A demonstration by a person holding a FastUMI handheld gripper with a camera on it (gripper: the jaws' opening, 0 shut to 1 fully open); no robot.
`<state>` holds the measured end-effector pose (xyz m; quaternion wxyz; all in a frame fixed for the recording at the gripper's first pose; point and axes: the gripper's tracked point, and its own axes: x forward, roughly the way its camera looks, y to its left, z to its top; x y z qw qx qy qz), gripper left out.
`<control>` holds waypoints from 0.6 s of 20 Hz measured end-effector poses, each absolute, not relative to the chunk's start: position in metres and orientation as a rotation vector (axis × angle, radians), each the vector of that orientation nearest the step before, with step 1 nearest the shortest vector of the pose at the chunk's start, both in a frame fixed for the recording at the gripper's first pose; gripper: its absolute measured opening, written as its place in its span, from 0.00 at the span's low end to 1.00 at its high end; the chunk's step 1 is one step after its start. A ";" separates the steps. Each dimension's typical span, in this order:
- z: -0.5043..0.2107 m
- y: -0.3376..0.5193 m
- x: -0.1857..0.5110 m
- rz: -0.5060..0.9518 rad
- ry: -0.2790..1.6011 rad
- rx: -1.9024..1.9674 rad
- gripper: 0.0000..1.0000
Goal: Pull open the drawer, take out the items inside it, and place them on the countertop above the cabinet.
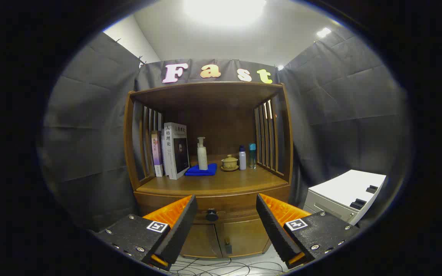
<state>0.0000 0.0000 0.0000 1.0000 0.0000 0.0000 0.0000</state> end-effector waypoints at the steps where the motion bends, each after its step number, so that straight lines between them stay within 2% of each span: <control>1: 0.001 0.000 0.000 0.000 -0.001 0.005 0.95; 12: -0.008 0.002 0.001 0.006 0.016 0.006 0.95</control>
